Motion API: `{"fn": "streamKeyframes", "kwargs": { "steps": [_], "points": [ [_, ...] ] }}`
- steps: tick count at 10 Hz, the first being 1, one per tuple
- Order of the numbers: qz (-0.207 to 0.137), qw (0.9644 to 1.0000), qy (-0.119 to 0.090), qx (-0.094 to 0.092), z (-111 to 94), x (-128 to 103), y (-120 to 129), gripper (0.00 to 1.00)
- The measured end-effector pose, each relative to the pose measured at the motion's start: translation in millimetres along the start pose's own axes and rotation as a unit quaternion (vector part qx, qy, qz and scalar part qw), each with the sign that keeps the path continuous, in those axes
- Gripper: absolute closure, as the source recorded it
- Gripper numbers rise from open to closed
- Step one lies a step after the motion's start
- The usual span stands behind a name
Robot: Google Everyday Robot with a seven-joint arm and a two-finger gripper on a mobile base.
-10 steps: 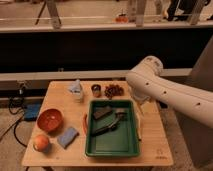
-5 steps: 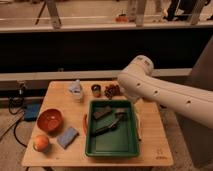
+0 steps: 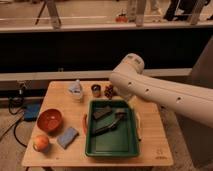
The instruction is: Place eraser in red bowl
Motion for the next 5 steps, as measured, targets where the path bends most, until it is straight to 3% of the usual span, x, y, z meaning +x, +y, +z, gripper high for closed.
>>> {"fn": "streamKeyframes", "kwargs": {
  "steps": [5],
  "points": [
    [-0.043, 0.9989, 0.006, 0.019, -1.3, -25.0, -26.2, 0.93]
  ]
}}
